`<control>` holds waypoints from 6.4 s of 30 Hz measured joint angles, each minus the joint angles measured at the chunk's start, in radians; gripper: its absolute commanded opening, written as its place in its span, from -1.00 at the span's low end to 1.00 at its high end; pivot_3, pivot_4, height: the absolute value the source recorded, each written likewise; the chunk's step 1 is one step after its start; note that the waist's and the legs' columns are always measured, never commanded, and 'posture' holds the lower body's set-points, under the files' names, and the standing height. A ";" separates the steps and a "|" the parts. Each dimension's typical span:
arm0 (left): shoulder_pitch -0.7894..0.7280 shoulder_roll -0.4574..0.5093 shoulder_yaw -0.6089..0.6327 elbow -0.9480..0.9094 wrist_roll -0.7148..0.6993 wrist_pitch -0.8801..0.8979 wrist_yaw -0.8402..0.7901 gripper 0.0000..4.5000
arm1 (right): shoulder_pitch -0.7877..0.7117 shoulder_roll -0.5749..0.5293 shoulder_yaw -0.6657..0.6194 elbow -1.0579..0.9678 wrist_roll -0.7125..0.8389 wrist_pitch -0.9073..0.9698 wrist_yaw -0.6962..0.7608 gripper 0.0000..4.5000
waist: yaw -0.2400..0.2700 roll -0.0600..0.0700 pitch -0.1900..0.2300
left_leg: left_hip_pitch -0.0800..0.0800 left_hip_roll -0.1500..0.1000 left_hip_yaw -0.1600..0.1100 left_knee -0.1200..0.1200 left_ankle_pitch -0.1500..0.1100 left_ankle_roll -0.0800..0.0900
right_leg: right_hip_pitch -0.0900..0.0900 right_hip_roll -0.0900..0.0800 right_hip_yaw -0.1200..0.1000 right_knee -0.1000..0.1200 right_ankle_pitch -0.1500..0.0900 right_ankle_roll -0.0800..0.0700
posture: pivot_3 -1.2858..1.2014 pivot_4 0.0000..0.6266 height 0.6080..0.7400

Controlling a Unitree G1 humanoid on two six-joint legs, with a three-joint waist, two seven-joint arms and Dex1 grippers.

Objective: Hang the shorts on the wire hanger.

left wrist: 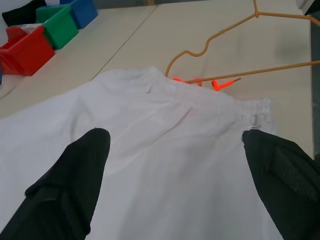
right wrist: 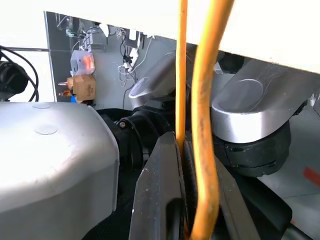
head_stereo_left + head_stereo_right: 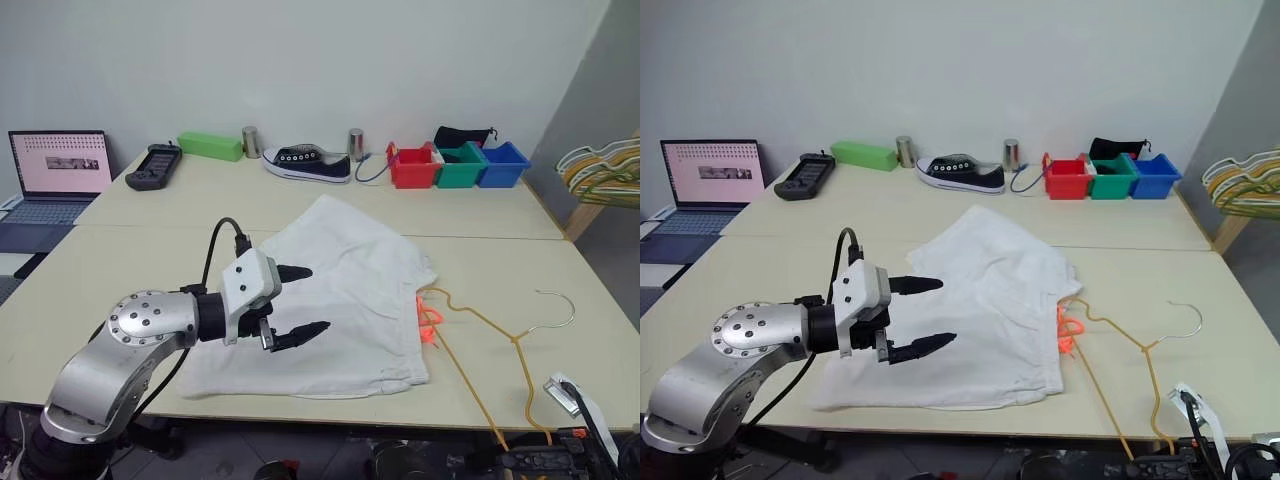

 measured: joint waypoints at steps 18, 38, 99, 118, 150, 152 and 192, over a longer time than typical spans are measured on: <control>-0.009 0.025 0.001 0.023 0.005 -0.019 0.003 0.99 | -0.202 0.113 0.161 0.205 0.173 0.009 -0.201 -1.00 | 0.020 0.001 -0.001 | -0.009 0.000 -0.001 0.001 -0.003 0.000 | -0.004 0.002 0.000 0.000 0.002 0.008 | -0.08 -0.90 1.00; -0.023 0.030 0.003 0.024 0.003 -0.020 0.011 0.99 | -0.568 0.135 0.349 0.645 0.394 0.010 -0.422 -1.00 | -0.023 -0.010 0.008 | -0.001 0.001 0.006 0.002 -0.004 -0.003 | -0.005 0.003 0.018 -0.003 0.005 0.007 | -0.06 -0.88 1.00; -0.207 0.010 -0.071 0.207 0.041 -0.149 -0.041 0.99 | -0.823 -0.094 0.448 0.510 0.139 -0.231 -0.258 -1.00 | -0.016 0.011 0.001 | -0.029 0.000 0.022 0.020 -0.001 0.016 | -0.024 0.002 0.025 0.001 0.019 0.029 | -0.13 -1.00 1.00; -0.831 0.061 -0.232 0.991 0.372 -0.687 -0.417 0.99 | -1.079 0.128 0.900 0.351 -0.669 -0.932 -0.310 -1.00 | -0.032 0.012 0.001 | -0.031 0.000 0.020 0.017 -0.001 0.015 | -0.028 0.001 0.022 0.007 0.021 0.024 | -0.10 -1.00 1.00; -0.848 0.015 -0.323 1.169 0.597 -0.892 -0.512 -0.24 | -1.155 0.268 0.936 0.232 -0.900 -0.832 -0.269 -1.00 | -0.038 0.012 0.001 | -0.030 -0.001 0.017 0.021 0.002 0.017 | -0.032 0.001 0.020 0.022 0.020 0.024 | -0.11 -1.00 1.00; -0.848 0.012 -0.323 1.169 0.597 -0.892 -0.512 -0.44 | -1.155 0.269 0.936 0.232 -0.905 -0.828 -0.268 -1.00 | -0.038 0.012 0.001 | -0.030 -0.001 0.017 0.022 0.002 0.017 | -0.032 0.001 0.020 0.023 0.020 0.024 | -0.11 -1.00 1.00; -0.700 0.046 -0.278 1.026 0.568 -0.820 -0.449 -1.00 | -1.053 0.107 0.686 0.141 -0.589 -0.563 -0.061 0.97 | -0.068 0.010 0.000 | -0.029 -0.002 0.014 0.022 0.008 0.018 | -0.034 0.002 0.018 0.033 0.018 0.024 | -0.12 -1.00 1.00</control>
